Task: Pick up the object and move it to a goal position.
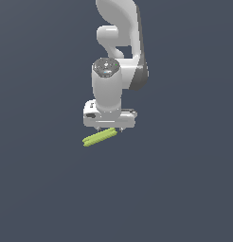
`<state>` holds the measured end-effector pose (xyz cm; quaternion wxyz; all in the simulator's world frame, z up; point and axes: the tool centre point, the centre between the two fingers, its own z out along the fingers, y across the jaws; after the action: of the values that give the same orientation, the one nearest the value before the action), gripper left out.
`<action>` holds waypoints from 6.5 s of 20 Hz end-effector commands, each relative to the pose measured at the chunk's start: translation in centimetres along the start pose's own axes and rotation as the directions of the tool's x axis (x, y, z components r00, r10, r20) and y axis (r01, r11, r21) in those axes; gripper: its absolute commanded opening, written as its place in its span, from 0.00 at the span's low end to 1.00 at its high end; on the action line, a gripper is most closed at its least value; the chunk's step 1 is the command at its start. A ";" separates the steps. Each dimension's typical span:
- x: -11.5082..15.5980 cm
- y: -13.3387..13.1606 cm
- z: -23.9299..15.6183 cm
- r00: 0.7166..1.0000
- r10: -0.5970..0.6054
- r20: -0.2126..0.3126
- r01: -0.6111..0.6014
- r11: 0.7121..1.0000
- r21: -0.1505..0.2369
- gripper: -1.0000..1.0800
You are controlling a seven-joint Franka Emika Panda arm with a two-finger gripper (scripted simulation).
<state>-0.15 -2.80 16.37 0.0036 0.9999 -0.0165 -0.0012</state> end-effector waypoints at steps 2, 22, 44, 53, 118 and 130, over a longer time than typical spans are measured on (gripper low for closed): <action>0.0 0.0 0.0 1.000 0.000 0.000 0.000 1.000 0.000 0.96; 0.0 0.6 -1.5 0.998 0.058 -0.019 -0.058 0.998 0.000 0.96; -2.8 3.6 5.8 0.782 0.623 0.008 -0.623 0.782 0.019 0.96; -4.3 5.3 8.5 0.590 0.807 0.010 -0.807 0.590 0.011 0.96; 2.4 10.8 12.5 0.466 0.885 0.004 -0.885 0.466 0.004 0.00; 7.2 13.4 11.1 0.466 0.885 0.005 -0.885 0.466 0.005 0.00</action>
<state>6.19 -16.28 5.18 0.0005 0.8473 -0.5310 0.0001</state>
